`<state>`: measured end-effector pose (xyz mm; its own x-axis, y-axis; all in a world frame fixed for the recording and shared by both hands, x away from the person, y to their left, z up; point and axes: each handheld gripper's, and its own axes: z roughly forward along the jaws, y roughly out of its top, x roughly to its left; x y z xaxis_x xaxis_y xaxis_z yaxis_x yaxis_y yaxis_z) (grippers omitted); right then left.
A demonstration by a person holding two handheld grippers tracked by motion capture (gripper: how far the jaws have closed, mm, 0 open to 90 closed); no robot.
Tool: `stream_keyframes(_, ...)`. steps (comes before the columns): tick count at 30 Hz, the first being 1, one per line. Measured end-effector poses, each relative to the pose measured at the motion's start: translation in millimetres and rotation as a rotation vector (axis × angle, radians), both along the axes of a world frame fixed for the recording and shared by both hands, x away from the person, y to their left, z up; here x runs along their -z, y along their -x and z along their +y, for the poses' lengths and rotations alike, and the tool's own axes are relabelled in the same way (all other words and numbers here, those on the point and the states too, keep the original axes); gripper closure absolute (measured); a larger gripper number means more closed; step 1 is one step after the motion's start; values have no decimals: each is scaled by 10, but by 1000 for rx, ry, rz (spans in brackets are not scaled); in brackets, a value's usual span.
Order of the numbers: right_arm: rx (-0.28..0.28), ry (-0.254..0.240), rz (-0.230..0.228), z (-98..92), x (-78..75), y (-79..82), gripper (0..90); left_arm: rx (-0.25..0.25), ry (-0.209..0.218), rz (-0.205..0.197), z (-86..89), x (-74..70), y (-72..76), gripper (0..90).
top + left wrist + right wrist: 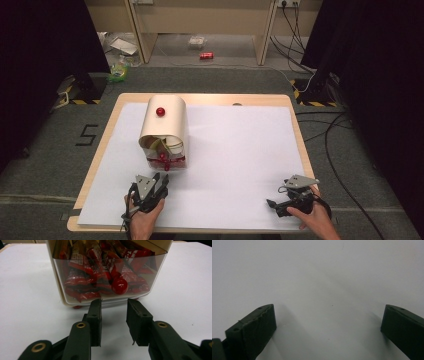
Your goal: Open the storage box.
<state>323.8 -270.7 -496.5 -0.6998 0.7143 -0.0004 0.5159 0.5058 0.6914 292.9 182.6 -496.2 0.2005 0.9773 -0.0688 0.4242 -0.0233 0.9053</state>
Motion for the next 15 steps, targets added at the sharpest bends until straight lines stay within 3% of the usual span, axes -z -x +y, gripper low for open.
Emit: stream_keyframes(15,0,1,-1,0,0,0,3,-27,-13,-18,-109,-68,-127,662)
